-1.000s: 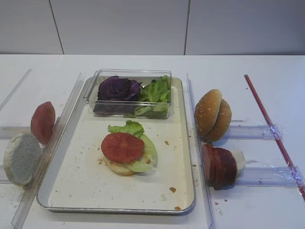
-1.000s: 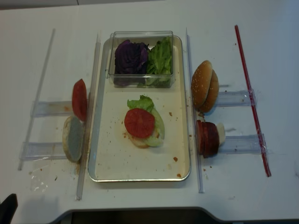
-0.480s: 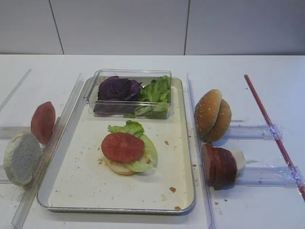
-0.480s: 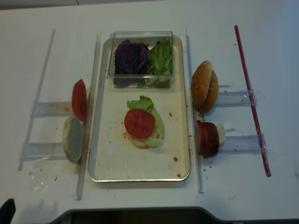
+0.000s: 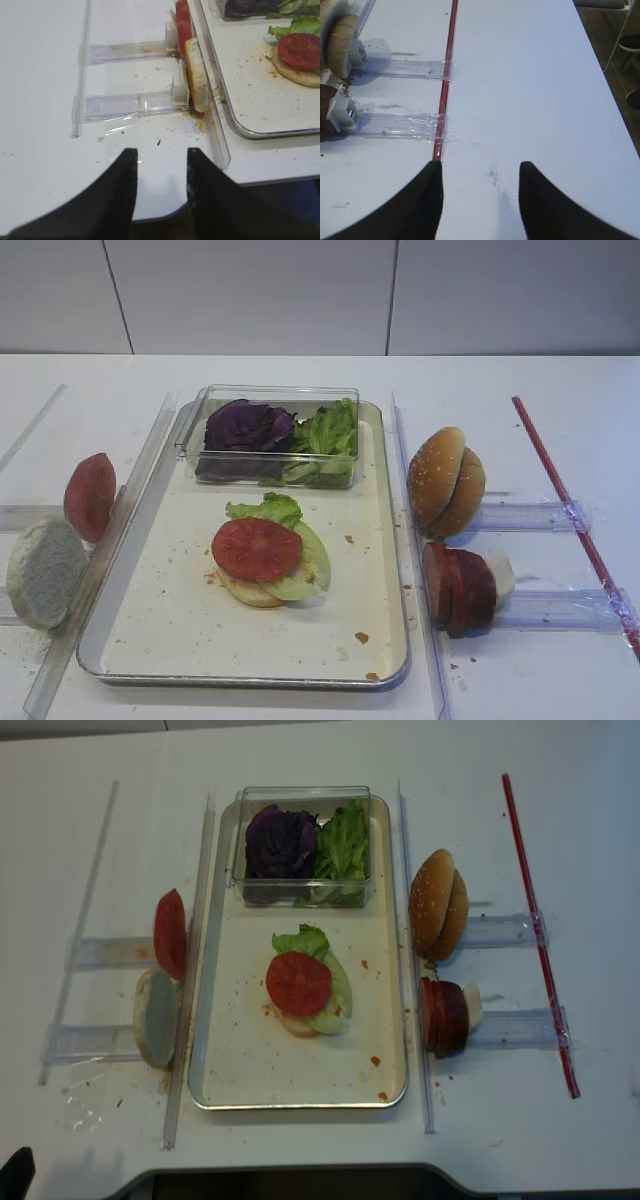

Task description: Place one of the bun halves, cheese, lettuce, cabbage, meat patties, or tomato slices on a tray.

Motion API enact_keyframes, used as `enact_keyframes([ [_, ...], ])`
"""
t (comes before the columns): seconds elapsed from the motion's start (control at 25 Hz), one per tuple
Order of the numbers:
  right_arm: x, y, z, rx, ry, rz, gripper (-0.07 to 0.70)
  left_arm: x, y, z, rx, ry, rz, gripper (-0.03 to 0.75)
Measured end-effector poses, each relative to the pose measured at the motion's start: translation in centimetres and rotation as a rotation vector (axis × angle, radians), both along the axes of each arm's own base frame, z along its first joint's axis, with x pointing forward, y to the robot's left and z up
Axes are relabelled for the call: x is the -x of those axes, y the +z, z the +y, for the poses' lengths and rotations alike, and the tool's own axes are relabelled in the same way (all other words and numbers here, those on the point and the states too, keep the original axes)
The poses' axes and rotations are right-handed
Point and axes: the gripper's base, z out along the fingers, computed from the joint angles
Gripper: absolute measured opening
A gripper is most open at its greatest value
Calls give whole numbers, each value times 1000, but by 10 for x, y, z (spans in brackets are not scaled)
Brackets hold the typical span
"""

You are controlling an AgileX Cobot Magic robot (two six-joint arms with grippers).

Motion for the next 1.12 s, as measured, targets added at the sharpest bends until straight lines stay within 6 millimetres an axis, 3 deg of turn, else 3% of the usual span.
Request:
enact_keyframes([
  [0.4,0,0,0,0,0,0,374,0,0,2,-9,17,0,246],
  [0.76,0,0,0,0,0,0,373,0,0,2,-5,20,0,438],
  [1.12,0,0,0,0,0,0,374,0,0,2,-4,21,0,436],
])
